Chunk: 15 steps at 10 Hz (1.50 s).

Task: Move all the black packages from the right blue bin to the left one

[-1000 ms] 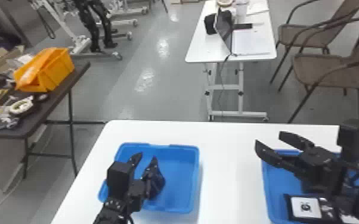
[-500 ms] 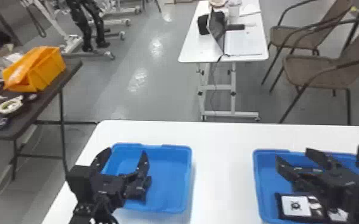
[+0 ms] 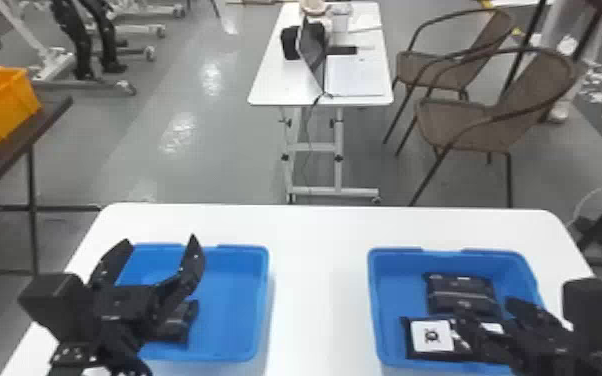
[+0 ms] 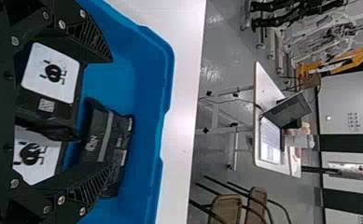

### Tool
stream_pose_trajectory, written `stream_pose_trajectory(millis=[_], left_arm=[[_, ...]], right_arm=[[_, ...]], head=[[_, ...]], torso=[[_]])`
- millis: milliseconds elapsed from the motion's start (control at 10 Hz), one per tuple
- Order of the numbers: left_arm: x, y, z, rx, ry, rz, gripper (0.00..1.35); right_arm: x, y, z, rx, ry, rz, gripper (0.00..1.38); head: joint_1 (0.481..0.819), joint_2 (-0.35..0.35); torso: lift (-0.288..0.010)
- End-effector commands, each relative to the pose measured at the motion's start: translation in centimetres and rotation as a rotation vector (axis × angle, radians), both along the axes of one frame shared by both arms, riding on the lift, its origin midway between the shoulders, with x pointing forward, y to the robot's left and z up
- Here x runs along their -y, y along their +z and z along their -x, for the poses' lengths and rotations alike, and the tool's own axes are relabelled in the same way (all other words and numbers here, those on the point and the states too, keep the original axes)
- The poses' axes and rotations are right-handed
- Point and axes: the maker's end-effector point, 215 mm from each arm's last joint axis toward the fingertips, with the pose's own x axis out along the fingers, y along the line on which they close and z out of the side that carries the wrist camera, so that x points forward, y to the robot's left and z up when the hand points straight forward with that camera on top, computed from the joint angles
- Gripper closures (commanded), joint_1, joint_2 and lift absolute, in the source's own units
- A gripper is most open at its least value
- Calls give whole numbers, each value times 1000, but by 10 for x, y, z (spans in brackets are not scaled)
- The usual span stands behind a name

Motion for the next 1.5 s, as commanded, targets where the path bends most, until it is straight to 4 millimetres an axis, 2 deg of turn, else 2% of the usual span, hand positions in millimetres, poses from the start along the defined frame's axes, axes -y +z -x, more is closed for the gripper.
stream_pose_trajectory(millis=[0, 200, 600, 800, 1000, 1100, 1200, 1300, 1400], left_arm=[[2, -1, 0, -5, -1, 14, 53], [5, -5, 0, -19, -7, 26, 53], [6, -8, 0, -27, -9, 36, 64], [6, -6, 0, -21, -9, 39, 65], [7, -10, 1, -35, -11, 48, 65], [7, -10, 1, -35, -11, 48, 65], [7, -12, 1, -39, -11, 49, 65], [7, -14, 2, -45, -10, 48, 65], [7, -15, 2, -50, -11, 49, 65]], right_arm=[[9, -27, 17, -78, -29, -21, 254], [7, -50, 20, -127, -42, -69, 256], [-4, -63, -4, -133, -29, -115, 256], [-12, -72, -7, -157, -13, -124, 291], [-31, -89, -4, -208, 11, -215, 823], [-41, -88, -5, -215, 33, -235, 897], [-43, -88, -5, -219, 36, -244, 992], [-44, -86, -4, -217, 38, -245, 1185], [-48, -82, -5, -219, 35, -264, 1170]], head=[[695, 47], [695, 25], [695, 32], [695, 38], [695, 46], [695, 57], [695, 73], [695, 84], [695, 86]], torso=[[-42], [-42], [-42], [-42], [-42], [-42], [-42], [-42], [-42]])
